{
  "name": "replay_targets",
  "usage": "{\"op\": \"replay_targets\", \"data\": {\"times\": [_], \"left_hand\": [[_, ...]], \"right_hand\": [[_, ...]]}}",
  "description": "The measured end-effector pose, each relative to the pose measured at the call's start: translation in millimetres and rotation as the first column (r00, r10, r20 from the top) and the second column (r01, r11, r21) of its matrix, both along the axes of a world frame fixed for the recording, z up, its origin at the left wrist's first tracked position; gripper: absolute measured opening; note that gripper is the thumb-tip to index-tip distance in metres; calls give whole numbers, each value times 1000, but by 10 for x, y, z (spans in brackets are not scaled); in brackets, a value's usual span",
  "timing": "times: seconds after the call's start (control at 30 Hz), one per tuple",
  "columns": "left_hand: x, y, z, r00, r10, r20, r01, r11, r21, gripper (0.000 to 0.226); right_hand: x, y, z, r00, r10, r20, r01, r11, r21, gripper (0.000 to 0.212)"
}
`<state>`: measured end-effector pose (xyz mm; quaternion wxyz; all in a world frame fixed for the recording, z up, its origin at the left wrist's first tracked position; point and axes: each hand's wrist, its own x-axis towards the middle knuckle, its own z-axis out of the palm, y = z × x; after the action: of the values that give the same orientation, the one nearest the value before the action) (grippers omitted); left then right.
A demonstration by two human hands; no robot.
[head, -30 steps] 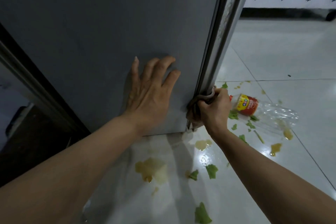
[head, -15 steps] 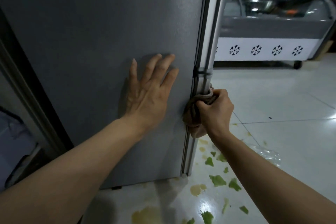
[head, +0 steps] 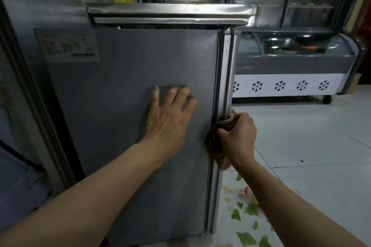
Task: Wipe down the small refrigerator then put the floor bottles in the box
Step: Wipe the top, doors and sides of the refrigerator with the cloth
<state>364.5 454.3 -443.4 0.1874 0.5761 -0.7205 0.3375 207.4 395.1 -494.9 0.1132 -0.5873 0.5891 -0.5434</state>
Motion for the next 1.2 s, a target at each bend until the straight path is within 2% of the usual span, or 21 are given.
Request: {"op": "replay_targets", "data": {"times": [0.13,0.43,0.67,0.93,1.03,1.2], "left_hand": [[10,-23,207,1000,-10,-16,10,999,-41,58],[173,-49,656,999,38,-6,-39,997,-67,68],[190,-2,838,999,37,16,-37,999,-26,63],[193,58,1011,998,-22,-53,22,1000,-4,58],[199,79,1035,993,-51,-107,47,998,-38,54],[115,90,1053,974,-127,-189,113,990,-85,43]], "right_hand": [[21,-21,215,999,-19,-48,20,1000,19,32],[47,-49,1039,999,-21,38,25,996,-91,29],[81,-50,1649,994,-47,94,66,977,-201,28],[59,-9,1855,998,-41,57,54,963,-264,24],[-8,71,1783,998,-31,52,45,953,-299,17],[-116,147,1654,996,28,82,-4,958,-288,19]]}}
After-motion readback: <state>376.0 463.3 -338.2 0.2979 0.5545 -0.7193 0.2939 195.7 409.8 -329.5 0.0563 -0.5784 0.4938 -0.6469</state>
